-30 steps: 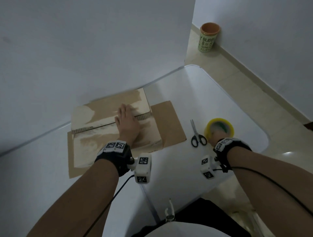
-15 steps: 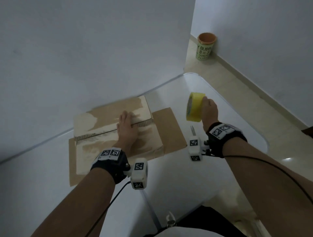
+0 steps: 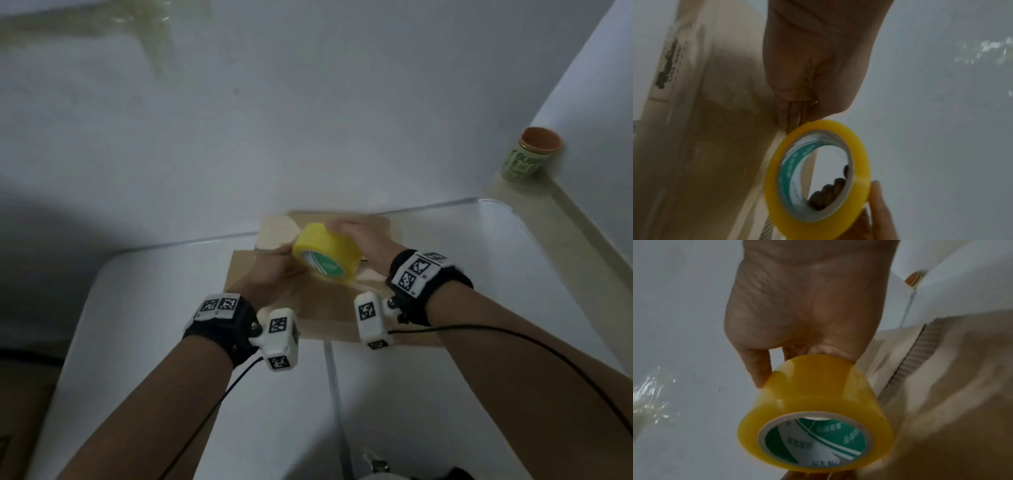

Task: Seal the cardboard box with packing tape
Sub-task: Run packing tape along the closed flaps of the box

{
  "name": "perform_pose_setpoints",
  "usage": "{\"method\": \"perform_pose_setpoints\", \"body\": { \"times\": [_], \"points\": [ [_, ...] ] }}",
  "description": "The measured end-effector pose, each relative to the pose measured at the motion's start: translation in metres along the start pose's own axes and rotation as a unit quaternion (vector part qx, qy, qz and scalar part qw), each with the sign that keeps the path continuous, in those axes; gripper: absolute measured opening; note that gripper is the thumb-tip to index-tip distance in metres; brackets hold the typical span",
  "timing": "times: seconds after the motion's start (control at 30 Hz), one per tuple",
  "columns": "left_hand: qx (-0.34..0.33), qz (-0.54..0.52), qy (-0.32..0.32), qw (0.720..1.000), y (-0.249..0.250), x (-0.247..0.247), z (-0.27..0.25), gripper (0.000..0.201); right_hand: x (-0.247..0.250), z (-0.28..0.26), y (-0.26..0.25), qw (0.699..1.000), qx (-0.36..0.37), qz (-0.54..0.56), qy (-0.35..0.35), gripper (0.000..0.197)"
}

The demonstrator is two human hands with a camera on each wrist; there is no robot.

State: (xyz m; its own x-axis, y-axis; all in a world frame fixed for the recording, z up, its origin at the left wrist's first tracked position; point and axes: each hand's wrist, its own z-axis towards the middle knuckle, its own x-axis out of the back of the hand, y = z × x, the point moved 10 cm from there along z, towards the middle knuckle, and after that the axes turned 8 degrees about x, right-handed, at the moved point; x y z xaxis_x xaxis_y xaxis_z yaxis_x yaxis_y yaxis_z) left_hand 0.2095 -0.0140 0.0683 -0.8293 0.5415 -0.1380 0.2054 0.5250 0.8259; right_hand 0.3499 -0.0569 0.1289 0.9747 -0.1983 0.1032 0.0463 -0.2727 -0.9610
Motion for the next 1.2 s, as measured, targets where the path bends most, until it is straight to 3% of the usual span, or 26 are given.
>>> {"method": "perform_pose_setpoints", "body": {
  "times": [0.07, 0.17, 0.23, 0.3, 0.37, 0.47, 0.6, 0.73, 0.83, 1.03, 1.2],
  "points": [
    [0.017, 0.008, 0.005, 1.0, -0.001, 0.014, -0.007, 0.038, -0.017, 0.002, 0.001, 0.999, 0.003, -0.031, -0.027, 0.035],
    [0.008, 0.145, 0.041, 0.989, 0.005, 0.028, -0.013, 0.033, -0.034, 0.008, 0.003, 0.996, 0.006, -0.065, -0.054, 0.038],
    [0.002, 0.179, 0.059, 0.982, 0.006, 0.033, -0.017, 0.035, -0.039, 0.011, 0.005, 0.996, 0.005, -0.071, -0.062, 0.039],
    [0.006, 0.129, 0.044, 0.991, 0.005, 0.037, -0.021, 0.035, -0.041, 0.013, 0.005, 0.995, 0.004, -0.074, -0.065, 0.041],
    [0.048, 0.014, 0.024, 0.998, -0.004, 0.045, -0.019, 0.035, -0.041, 0.013, 0.007, 0.995, -0.003, -0.075, -0.066, 0.042],
    [0.096, -0.079, 0.002, 0.992, -0.015, 0.053, -0.013, 0.039, -0.04, 0.013, 0.01, 0.995, -0.011, -0.078, -0.065, 0.044],
    [0.034, 0.03, 0.072, 0.996, -0.008, 0.066, 0.0, 0.024, -0.047, 0.019, 0.005, 0.986, 0.011, -0.147, -0.072, 0.054],
    [-0.013, 0.136, 0.197, 0.971, 0.001, 0.096, 0.011, 0.015, -0.047, 0.028, -0.003, 0.976, 0.036, -0.203, -0.067, 0.048],
    [-0.043, 0.15, 0.246, 0.957, 0.009, 0.108, 0.009, 0.006, -0.048, 0.033, -0.004, 0.973, 0.037, -0.211, -0.081, 0.053],
    [-0.097, 0.247, 0.232, 0.936, 0.026, 0.093, 0.006, 0.012, -0.055, 0.044, 0.007, 0.974, 0.004, -0.206, -0.091, 0.062],
    [-0.04, 0.146, 0.22, 0.964, 0.001, 0.11, 0.02, 0.015, -0.057, 0.047, 0.011, 0.97, -0.016, -0.224, -0.094, 0.062]
  ]
}}
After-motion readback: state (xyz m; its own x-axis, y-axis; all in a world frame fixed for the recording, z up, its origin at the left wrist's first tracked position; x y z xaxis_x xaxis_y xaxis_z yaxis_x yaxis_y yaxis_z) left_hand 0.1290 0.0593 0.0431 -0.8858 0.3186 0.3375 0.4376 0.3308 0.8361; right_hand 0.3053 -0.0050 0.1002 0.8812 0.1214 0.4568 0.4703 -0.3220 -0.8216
